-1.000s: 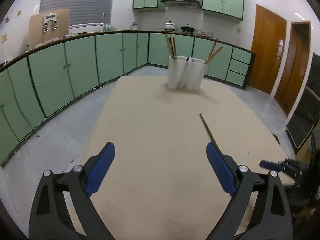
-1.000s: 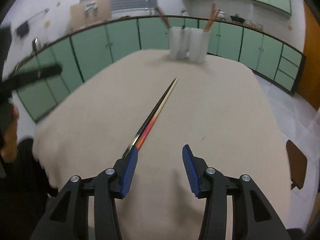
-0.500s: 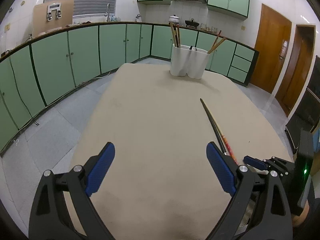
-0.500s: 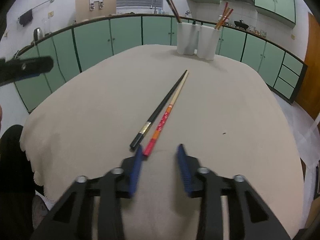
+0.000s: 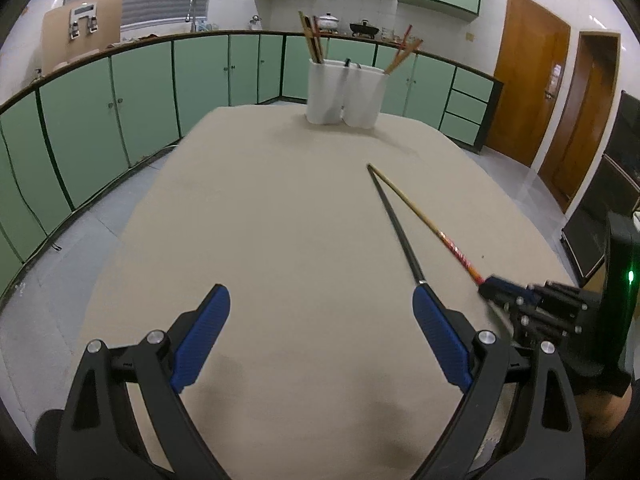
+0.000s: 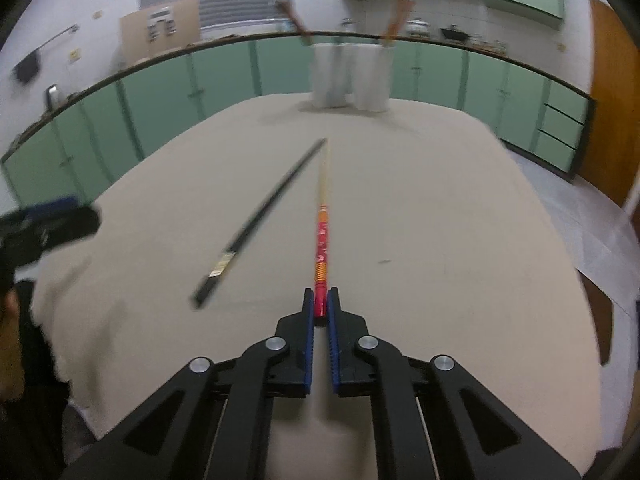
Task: Organize utensils
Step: 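Grasp the red-patterned chopstick with the right tool while the left tool grasps the black chopstick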
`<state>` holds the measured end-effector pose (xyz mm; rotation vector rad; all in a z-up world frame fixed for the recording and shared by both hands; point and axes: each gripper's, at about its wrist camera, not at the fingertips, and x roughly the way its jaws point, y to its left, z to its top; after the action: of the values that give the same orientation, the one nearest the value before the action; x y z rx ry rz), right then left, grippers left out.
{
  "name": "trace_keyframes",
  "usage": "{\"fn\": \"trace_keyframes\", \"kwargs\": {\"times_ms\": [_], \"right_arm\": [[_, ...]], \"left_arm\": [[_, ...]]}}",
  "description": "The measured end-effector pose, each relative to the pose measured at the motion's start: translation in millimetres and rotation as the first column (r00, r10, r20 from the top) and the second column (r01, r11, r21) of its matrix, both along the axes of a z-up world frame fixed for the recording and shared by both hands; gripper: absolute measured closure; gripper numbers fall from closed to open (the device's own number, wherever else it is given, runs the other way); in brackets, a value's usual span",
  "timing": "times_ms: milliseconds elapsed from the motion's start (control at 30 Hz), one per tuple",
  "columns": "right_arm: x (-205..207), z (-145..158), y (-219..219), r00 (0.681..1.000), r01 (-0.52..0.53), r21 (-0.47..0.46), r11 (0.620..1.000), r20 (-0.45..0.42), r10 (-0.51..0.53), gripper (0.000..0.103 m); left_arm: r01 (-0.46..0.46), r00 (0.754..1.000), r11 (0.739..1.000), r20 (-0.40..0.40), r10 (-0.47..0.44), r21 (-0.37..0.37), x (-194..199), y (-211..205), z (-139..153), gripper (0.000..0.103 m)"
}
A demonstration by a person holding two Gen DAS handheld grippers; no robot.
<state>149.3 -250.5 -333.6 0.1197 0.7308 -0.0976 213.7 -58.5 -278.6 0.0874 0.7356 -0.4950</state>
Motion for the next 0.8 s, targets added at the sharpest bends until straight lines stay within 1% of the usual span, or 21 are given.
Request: {"fn": "trace_keyframes", "kwargs": {"times_ms": [100,167,200,267,400,467,500,533,567,600,633,700,800], "right_arm": [[-7.1,-1.9,-20.5,0.996,0.094,0.008,0.996,0.004,-0.094,0.097],[-12.1,-2.4,-28.5,0.992,0.123,0.014,0.992,0.004,-0.123,0.097],[-14.3,-2.3,-30.0,0.992,0.125,0.017,0.992,0.005,-0.125,0.097],[-18.6,-2.0,-28.5,0.993,0.118,0.003,0.993,0.009,-0.119,0.097],[-22.1,-2.0,-31.9,0.994,0.113,0.015,0.994,0.014,-0.113,0.097],[-21.7,-2.1,-34.0,0.994,0.110,0.020,0.994,0.014,-0.111,0.097],[-21.6,-2.3,-33.9,0.994,0.109,0.020,0.994,0.015,-0.109,0.097],[-22.2,-2.2,-34.2,0.994,0.108,0.021,0.994,0.016,-0.109,0.097],[-22.9,-2.5,-34.0,0.994,0.107,0.021,0.994,0.018,-0.108,0.097],[-22.3,-2.7,-33.3,0.994,0.105,0.017,0.994,0.019,-0.105,0.097],[-22.7,-2.9,-32.7,0.994,0.103,0.014,0.995,0.020,-0.103,0.097],[-21.5,-2.9,-31.1,0.995,0.101,0.011,0.995,0.020,-0.101,0.097],[-17.9,-2.1,-26.3,0.996,0.092,0.006,0.996,0.021,-0.092,0.096]], "left_arm": [[0.028,1.000,0.999,-0.004,-0.028,0.016,-5.4,-19.6,-10.0,0.013],[0.060,0.998,0.998,0.005,-0.061,0.030,-11.5,-38.2,-17.1,0.016],[0.073,0.997,0.997,0.004,-0.073,0.041,-12.8,-46.5,-20.8,0.019],[0.084,0.996,0.995,-0.008,-0.084,0.049,-12.1,-60.3,-28.0,0.020],[0.091,0.996,0.992,-0.026,-0.090,0.081,-9.0,-78.2,-40.5,0.028],[0.079,0.997,0.992,-0.008,-0.079,0.095,-9.4,-81.3,-42.4,0.030],[0.072,0.997,0.993,-0.001,-0.072,0.098,-9.8,-81.2,-42.8,0.035],[0.057,0.998,0.993,0.012,-0.059,0.106,-10.7,-81.0,-43.2,0.046],[0.041,0.999,0.993,0.024,-0.044,0.115,-11.3,-80.3,-42.9,0.054],[0.024,0.999,0.992,0.032,-0.028,0.121,-11.9,-78.9,-42.5,0.072],[0.007,0.999,0.992,0.038,-0.011,0.123,-11.9,-77.2,-42.0,0.085],[-0.023,0.999,0.993,0.041,0.018,0.112,-11.5,-72.6,-41.2,0.094],[-0.094,0.994,0.990,0.059,0.089,0.102,-9.5,-59.7,-38.7,0.094]]}}
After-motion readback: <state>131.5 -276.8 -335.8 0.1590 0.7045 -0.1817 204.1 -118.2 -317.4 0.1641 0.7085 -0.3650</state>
